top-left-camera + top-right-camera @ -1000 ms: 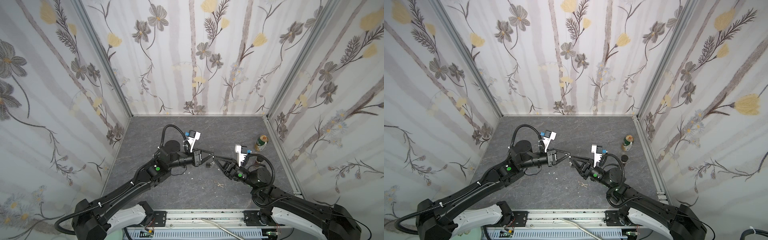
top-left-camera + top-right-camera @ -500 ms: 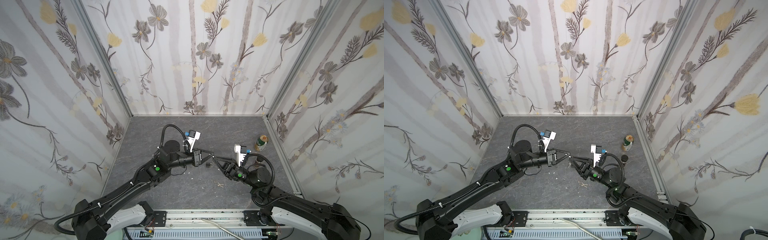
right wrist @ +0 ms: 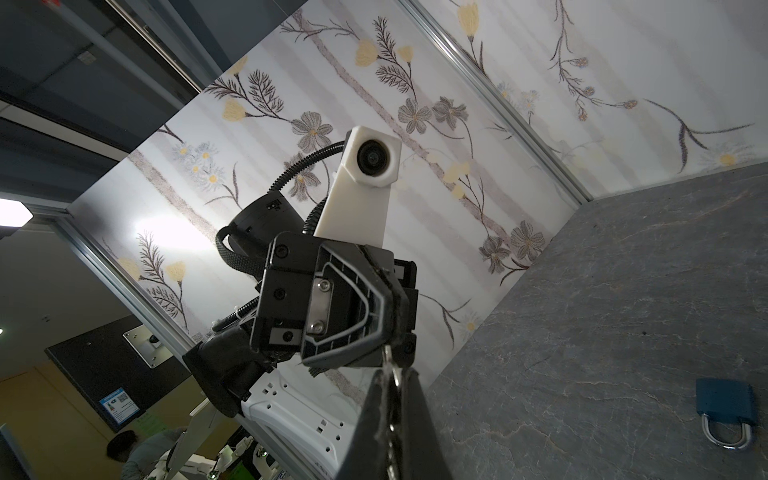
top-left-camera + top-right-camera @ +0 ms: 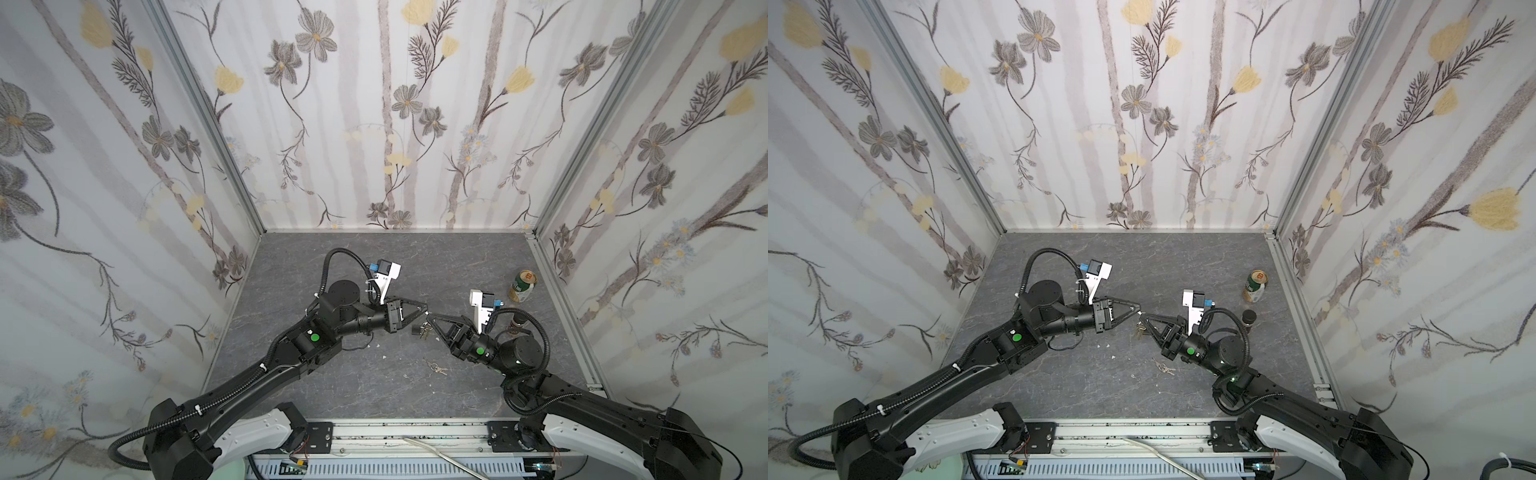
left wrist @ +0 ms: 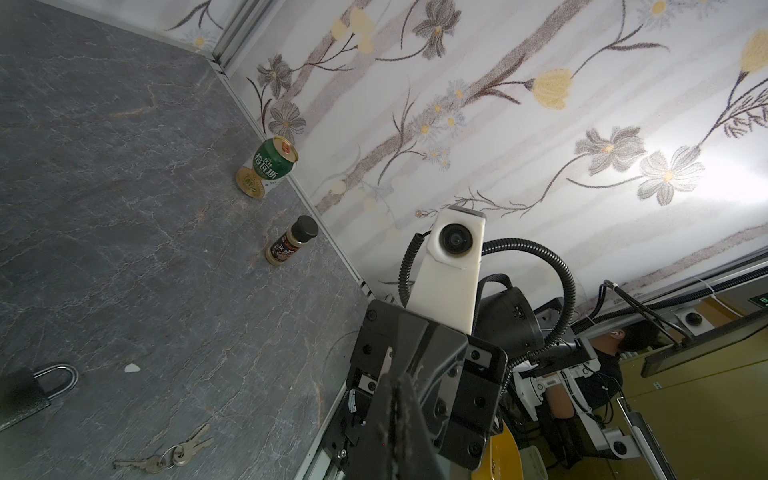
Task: Unlock with the key
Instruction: 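Swing the left gripper away from the keys over to the blue padlock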
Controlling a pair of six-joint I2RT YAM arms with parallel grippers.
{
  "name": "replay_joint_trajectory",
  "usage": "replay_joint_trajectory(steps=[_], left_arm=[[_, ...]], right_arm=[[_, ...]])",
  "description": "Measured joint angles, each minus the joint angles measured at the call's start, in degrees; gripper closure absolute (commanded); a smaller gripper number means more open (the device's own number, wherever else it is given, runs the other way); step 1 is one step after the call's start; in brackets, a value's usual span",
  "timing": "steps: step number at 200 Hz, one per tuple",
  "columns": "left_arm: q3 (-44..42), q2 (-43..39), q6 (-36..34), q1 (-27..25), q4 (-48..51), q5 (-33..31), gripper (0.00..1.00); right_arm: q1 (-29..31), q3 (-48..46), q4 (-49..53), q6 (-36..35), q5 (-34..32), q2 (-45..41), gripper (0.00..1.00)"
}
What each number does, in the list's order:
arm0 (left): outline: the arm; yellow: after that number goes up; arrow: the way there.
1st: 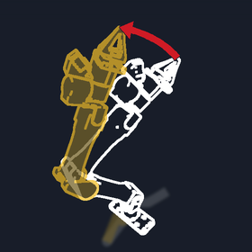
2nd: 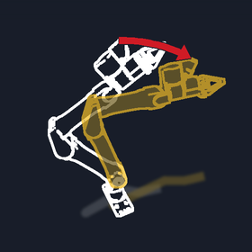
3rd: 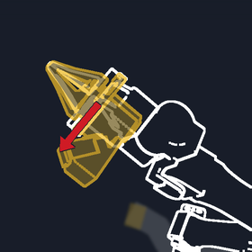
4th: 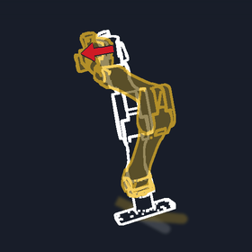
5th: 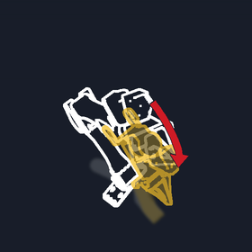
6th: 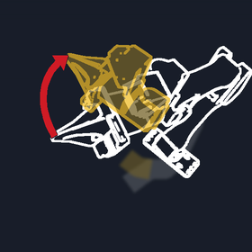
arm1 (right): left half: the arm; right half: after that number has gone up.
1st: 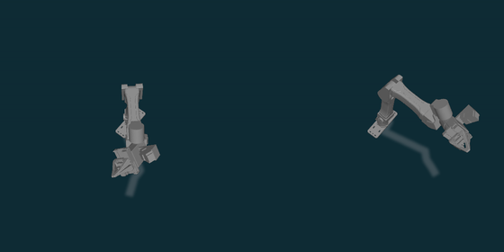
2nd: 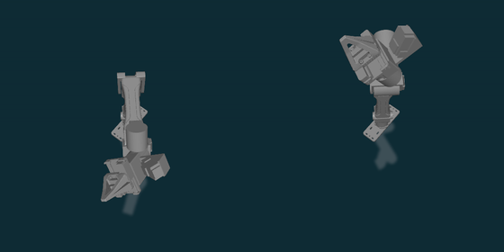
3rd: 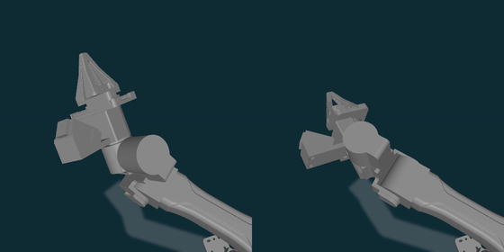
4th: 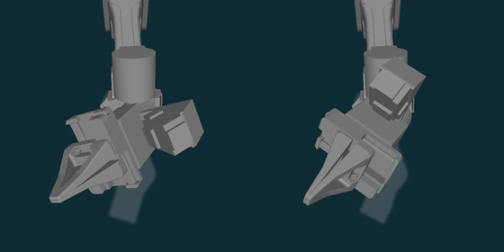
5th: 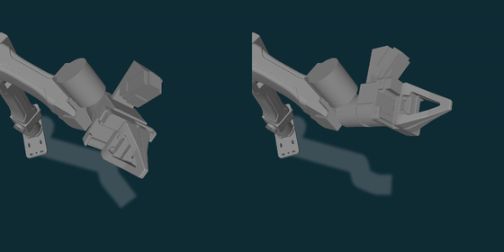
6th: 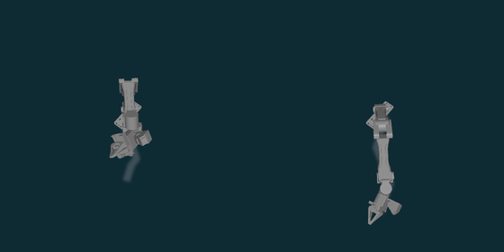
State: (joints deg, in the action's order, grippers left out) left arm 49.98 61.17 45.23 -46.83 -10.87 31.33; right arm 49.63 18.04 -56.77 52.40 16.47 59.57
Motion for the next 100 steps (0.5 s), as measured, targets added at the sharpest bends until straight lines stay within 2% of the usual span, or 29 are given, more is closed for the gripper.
replay_joint_trajectory(steps=[14,29,53,86,100], left_arm=[[0.0,0.0,0.22,0.11,0.2,-0.61,0.44],[0.0,-0.15,0.5,0.72,1.25,-1.81,0.37],[0.17,-0.28,0.9,2.67,5.42,-4.26,0.37],[0.9,-0.13,1.14,5.51,11.45,-6.27,0.55],[1.49,0.26,1.2,6.1,14.16,-7.45,0.58]], right_arm=[[-0.02,-0.2,0.02,-0.46,0.04,-0.33,1.0],[-0.02,-0.72,0.66,-0.76,-0.15,-1.49,1.0],[-0.04,-1.05,4.15,-2.54,-2.4,-4.52,1.0],[-0.09,-1.25,11.17,-5.88,-6.82,-9.31,1.0],[-0.09,-1.33,14.36,-7.15,-8.7,-10.8,1.0]])
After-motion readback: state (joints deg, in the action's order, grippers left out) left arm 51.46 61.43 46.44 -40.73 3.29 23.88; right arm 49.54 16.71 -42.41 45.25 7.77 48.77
